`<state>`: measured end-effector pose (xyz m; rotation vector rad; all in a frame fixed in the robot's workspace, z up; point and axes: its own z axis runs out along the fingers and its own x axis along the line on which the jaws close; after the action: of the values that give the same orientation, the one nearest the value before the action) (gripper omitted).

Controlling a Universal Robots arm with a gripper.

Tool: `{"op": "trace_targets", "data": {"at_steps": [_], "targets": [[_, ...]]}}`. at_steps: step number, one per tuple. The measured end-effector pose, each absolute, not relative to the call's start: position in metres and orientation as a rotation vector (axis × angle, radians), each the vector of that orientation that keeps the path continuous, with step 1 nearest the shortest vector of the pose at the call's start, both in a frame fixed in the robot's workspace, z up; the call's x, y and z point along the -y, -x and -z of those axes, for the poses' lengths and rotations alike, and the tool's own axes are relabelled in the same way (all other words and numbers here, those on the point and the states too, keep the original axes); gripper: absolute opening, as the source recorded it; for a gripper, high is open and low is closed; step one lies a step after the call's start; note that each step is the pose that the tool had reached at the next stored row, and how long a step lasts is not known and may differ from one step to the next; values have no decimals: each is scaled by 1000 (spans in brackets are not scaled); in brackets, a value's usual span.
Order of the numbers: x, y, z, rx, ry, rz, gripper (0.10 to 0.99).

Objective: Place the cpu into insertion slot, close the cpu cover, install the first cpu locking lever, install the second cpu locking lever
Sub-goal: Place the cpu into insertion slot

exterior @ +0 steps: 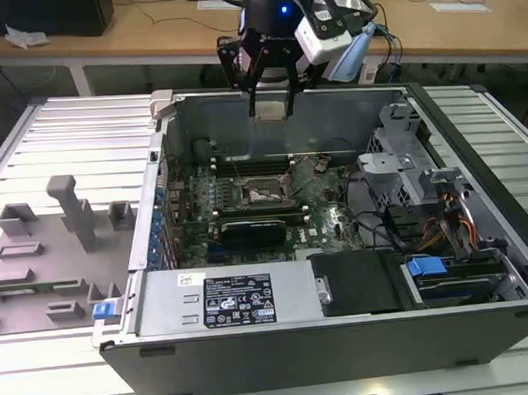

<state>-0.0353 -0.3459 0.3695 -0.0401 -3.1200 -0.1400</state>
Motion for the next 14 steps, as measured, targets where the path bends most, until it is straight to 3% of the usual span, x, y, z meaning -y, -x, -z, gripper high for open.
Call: {"op": "trace_targets", "data": {"at_steps": [14], "targets": [[346,35,-357,3120,40,139,541]]}}
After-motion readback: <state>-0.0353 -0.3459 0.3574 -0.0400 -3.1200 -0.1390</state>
